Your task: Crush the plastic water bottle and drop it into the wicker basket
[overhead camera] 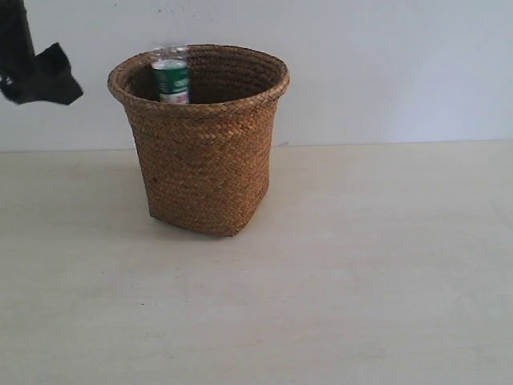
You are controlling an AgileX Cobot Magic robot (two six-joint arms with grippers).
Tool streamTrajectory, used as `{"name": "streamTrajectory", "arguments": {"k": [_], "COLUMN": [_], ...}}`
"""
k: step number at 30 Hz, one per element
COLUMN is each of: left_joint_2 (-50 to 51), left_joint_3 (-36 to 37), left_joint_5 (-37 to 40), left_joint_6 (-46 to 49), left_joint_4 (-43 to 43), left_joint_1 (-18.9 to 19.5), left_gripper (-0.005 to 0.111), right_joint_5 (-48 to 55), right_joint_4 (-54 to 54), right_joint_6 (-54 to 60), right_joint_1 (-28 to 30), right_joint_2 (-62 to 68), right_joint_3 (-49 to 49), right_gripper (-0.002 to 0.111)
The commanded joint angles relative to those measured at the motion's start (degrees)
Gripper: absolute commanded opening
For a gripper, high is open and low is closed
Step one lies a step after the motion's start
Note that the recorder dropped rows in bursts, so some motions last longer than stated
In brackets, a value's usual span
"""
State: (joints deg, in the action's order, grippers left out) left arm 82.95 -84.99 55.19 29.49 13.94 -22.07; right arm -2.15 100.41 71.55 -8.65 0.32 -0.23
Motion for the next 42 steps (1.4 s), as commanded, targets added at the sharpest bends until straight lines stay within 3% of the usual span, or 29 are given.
{"name": "streamTrajectory", "arguments": {"k": [1, 7, 12, 14, 16, 19, 20, 21, 26, 35, 42], "left_joint_2": [-2.0, -2.7, -4.4, -4.6, -4.6, -4.8, -5.0, -5.3, -10.8, -34.0, -48.1], "left_joint_3": [-0.5, -0.1, 5.0, 7.6, 10.3, 14.8, 16.4, 17.9, 24.2, 44.0, 50.6], "left_joint_5": [11.3, 14.8, 14.8, 14.8, 14.8, 14.8, 14.8, 14.8, 14.4, -6.1, -6.7], "left_joint_6": [-0.2, -2.8, -3.7, -3.6, -5.7, -8.8, -10.6, -11.4, -12.8, -10.4, -10.4], "left_joint_4": [-2.6, -10.4, -23.5, -25.5, -25.6, -25.9, -26.7, -27.7, -36.0, -48.4, -48.9], "left_joint_1": [-0.2, -0.2, -0.2, -0.2, -0.2, -0.2, -0.2, -0.2, -0.2, -0.2, -0.2], "left_gripper": [0.108, 0.108, 0.108, 0.102, 0.085, 0.033, 0.01, 0.006, 0.004, 0.004, 0.004], "right_joint_5": [0.4, 0.4, 0.4, 0.4, 0.4, 0.4, 0.4, 0.4, 0.4, 0.4, 0.4], "right_joint_4": [-0.5, -0.5, -0.5, -0.5, -0.5, -0.5, -0.5, -0.5, -0.5, -0.5, -0.5], "right_joint_6": [0.4, 0.4, 0.4, 0.4, 0.4, 0.4, 0.4, 0.4, 0.4, 0.4, 0.4], "right_joint_1": [0.2, 0.2, 0.2, 0.2, 0.2, 0.2, 0.2, 0.2, 0.2, 0.2, 0.2], "right_joint_2": [-0.3, -0.3, -0.3, -0.3, -0.3, -0.3, -0.3, -0.3, -0.3, -0.3, -0.3], "right_joint_3": [0.2, 0.2, 0.2, 0.2, 0.2, 0.2, 0.2, 0.2, 0.2, 0.2, 0.2], "right_gripper": [0.0, 0.0, 0.0, 0.0, 0.0, 0.0, 0.0, 0.0, 0.0, 0.0, 0.0]}}
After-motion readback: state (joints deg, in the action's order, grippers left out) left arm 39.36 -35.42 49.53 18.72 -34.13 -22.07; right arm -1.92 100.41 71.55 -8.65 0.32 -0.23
